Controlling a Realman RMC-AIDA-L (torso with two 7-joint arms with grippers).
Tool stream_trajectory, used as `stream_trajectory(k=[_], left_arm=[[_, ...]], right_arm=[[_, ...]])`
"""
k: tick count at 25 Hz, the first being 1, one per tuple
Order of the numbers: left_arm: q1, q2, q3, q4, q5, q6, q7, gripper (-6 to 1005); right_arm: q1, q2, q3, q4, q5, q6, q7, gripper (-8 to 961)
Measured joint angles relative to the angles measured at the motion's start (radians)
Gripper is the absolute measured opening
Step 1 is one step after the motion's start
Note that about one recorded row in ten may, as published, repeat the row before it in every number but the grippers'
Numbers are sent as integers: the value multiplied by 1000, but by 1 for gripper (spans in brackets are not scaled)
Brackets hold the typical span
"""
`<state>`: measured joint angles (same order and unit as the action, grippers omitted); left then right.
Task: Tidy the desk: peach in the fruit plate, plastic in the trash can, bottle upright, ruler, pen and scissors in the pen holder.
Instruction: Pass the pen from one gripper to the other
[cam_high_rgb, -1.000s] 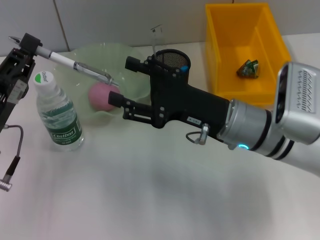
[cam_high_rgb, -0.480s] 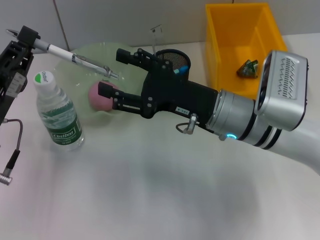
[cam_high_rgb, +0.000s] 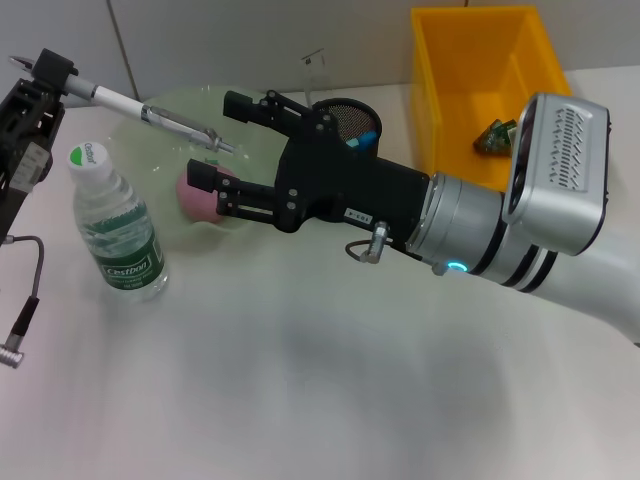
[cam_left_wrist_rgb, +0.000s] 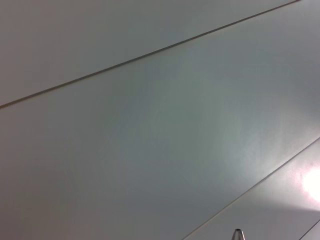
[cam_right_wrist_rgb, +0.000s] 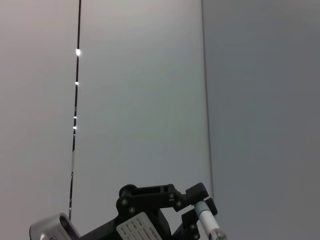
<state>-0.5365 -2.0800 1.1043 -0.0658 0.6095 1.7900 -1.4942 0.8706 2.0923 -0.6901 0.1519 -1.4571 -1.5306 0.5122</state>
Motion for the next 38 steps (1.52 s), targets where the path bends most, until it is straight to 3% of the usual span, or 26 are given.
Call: stream_trajectory(k=[38], left_arm=[[1,0,-1,3,-5,-32,-26,148]], right_arm=[[32,0,-11,0,-2,10,0,810]])
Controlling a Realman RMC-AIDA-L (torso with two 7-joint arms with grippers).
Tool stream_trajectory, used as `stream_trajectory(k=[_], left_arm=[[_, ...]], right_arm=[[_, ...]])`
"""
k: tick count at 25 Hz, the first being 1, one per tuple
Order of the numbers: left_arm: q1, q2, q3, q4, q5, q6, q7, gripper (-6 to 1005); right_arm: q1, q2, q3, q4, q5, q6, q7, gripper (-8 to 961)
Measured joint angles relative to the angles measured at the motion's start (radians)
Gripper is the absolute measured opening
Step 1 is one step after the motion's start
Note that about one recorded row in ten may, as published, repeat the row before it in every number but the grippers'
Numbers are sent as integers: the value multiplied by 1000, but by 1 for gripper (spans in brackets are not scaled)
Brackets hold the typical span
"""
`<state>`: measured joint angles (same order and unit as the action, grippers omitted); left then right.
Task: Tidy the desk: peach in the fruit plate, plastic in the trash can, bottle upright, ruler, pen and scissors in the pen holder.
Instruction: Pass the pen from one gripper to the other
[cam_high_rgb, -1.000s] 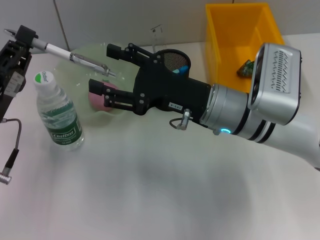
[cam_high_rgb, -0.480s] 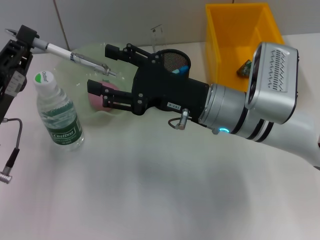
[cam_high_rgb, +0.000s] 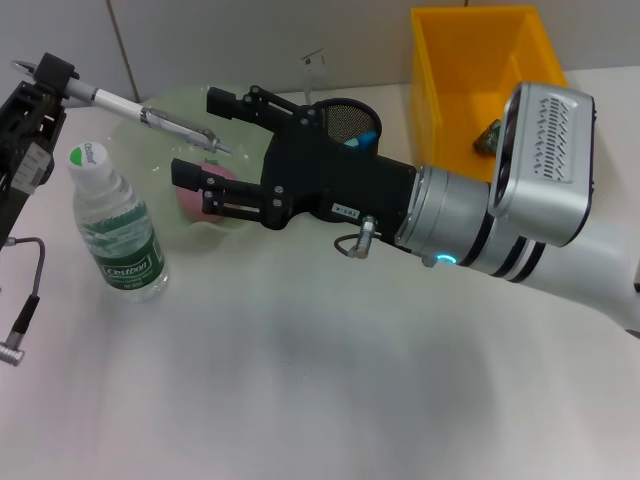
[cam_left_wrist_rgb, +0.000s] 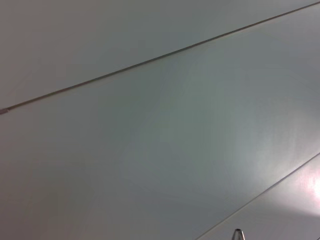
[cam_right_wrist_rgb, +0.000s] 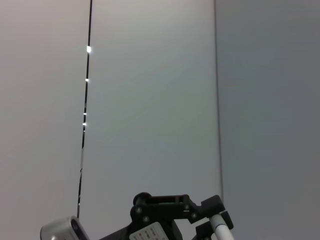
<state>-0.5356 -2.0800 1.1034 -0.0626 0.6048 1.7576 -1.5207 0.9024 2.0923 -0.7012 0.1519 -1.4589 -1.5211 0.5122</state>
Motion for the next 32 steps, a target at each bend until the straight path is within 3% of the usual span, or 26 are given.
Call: stream_trajectory(k=[32], left_arm=[[0,0,-7,8,0,-2,-31,149]], right_arm=[[12,0,11,-6,-24,3,0,810]])
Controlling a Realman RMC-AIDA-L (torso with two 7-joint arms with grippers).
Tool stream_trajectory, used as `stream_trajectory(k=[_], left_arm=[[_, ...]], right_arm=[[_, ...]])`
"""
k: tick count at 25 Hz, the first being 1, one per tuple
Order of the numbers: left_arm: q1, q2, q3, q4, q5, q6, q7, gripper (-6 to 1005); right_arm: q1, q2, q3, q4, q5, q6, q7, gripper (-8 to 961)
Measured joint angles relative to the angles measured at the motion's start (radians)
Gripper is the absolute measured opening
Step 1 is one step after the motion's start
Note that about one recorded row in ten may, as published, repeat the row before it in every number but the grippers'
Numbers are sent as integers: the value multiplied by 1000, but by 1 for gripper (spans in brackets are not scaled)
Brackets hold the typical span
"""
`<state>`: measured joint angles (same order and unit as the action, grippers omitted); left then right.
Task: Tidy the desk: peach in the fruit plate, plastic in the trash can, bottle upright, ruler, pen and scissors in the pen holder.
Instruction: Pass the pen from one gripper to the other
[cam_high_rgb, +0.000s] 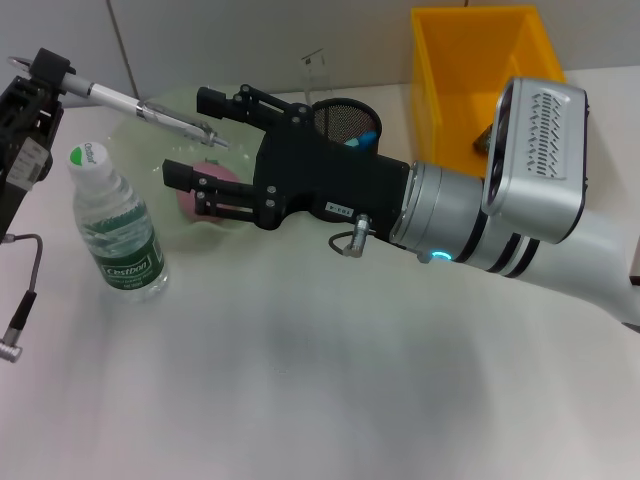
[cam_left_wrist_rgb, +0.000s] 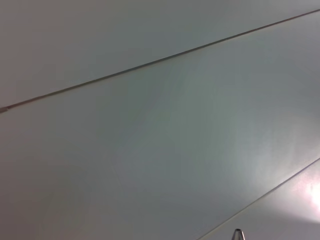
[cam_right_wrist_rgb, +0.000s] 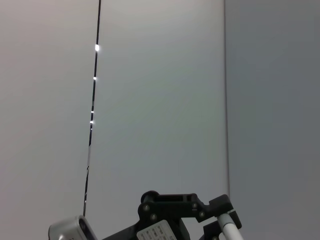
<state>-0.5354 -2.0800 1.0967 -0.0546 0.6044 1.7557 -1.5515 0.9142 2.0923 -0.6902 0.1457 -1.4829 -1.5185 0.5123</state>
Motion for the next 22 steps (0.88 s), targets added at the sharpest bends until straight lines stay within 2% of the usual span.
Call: stream_trajectory(k=[4,9,15,22], left_arm=[[-1,0,0,1,0,0,-4,149],[-1,0,0,-1,1,0,-6,149],[-1,0,0,-3,3,1,-8,149],[-2,0,0,-2,7,1,-18,150]], right_arm=[[-2,0,0,0,-1,0,0,809],[-4,0,0,0,0,0,0,741],[-6,0,0,0,1,0,0,516],[-9,0,0,2,1,0,-35,514]])
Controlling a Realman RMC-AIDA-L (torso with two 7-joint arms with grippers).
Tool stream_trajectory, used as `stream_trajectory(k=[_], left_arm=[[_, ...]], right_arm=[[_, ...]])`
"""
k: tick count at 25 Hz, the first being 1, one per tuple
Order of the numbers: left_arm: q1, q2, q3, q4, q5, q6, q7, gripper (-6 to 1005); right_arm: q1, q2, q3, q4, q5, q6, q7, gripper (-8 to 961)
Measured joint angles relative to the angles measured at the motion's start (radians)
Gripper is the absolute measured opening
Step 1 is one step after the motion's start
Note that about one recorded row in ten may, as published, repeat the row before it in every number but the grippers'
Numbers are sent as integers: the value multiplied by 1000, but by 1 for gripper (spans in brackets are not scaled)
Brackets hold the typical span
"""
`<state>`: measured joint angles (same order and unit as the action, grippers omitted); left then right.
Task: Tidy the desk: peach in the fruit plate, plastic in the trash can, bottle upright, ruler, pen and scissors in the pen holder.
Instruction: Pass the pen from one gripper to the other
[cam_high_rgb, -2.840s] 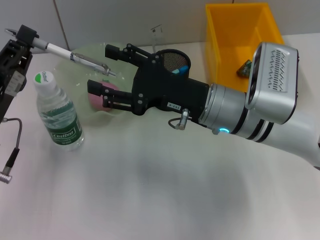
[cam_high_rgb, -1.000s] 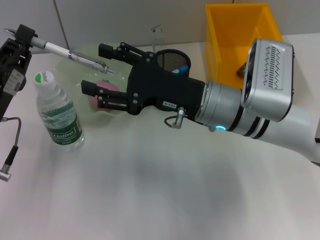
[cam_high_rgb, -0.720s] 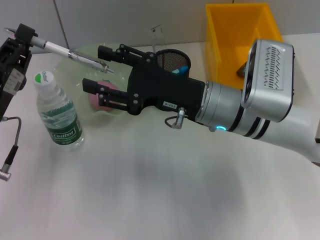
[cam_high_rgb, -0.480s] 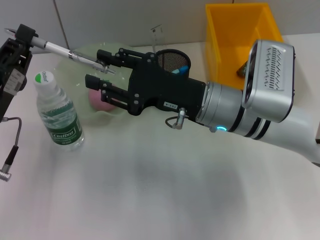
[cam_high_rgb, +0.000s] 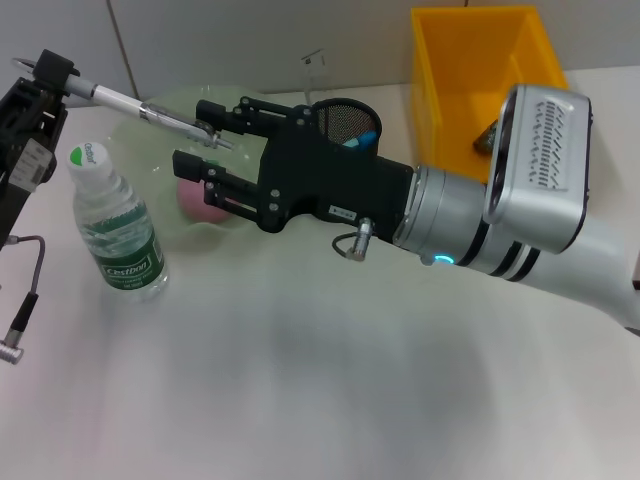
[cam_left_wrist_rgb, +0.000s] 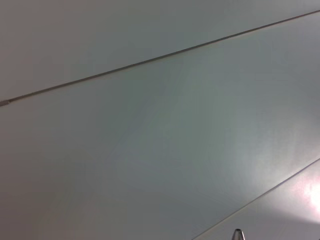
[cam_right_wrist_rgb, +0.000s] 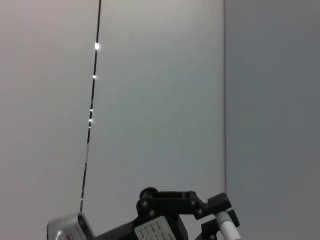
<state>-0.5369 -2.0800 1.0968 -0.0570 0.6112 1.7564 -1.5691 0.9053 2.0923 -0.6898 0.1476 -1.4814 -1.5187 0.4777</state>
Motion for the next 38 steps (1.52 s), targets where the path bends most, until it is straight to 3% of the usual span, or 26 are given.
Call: stream_trajectory(k=[22,28,38], left_arm=[[8,0,20,3,6,7,-31,150],[8,0,20,3,6,8,-36,151],[8,0,30,3,5,9,-40,151]], right_arm=[[0,0,1,-5,-2,0,-19,509],[0,0,1,-5,-2,0,-19,348],[1,0,1,-4,0,7,-19,308]])
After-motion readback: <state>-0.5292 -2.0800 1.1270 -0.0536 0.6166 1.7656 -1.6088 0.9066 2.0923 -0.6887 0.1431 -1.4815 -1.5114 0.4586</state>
